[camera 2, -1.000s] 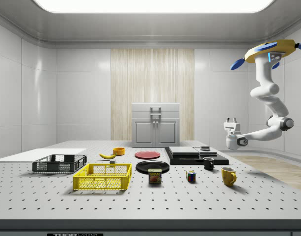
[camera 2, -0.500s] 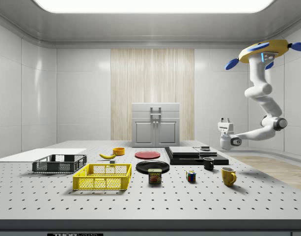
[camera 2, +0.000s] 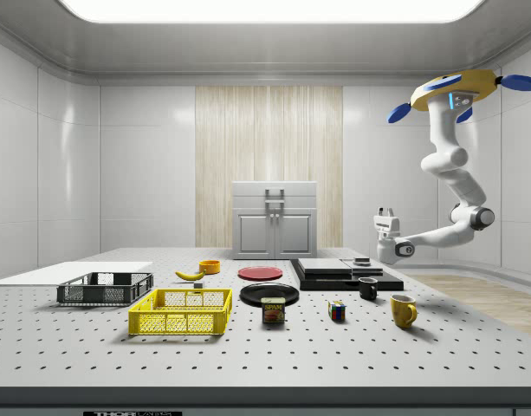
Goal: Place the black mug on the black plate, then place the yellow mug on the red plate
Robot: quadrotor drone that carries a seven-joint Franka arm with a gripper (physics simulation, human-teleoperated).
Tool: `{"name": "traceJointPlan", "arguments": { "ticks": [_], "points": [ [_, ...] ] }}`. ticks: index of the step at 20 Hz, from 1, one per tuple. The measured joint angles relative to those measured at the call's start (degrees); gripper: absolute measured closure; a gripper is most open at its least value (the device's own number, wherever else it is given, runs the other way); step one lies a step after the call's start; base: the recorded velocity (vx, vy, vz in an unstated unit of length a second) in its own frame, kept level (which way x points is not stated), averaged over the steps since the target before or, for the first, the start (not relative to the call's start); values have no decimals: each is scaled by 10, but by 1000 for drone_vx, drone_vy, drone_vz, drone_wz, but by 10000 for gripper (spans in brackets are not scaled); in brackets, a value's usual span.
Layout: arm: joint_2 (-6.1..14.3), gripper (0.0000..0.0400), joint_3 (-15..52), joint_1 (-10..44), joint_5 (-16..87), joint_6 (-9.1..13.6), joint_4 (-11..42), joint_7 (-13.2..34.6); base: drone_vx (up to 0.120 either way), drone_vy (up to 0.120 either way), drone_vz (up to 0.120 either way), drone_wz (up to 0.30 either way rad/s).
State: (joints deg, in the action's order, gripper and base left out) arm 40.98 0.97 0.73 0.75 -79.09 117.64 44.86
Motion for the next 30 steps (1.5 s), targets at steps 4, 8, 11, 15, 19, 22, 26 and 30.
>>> {"name": "traceJointPlan", "arguments": {
  "ticks": [4, 8, 11, 15, 19, 22, 26, 30],
  "points": [
    [1, 0, 7, 2, 9, -2, 1, 1, 120, 0, 0, 0],
    [3, 0, 20, 6, 27, -4, 3, 4, 120, 0, 0, 0],
    [4, 0, 37, 11, 52, -5, 6, 7, 67, 0, 0, 0],
    [7, 0, 78, 24, 110, -8, 14, 15, 0, 0, 0, 0],
    [14, 0, 155, 49, 220, -13, 40, 31, 0, 0, -120, 0],
    [25, 0, 244, 80, 353, -20, 90, 55, 0, 0, -120, 0],
    [53, 0, 389, 147, 596, -27, 217, 116, 0, 0, -120, 0],
    [87, 0, 517, 251, 845, -4, 359, 213, 0, 0, -120, 0]
  ]
}}
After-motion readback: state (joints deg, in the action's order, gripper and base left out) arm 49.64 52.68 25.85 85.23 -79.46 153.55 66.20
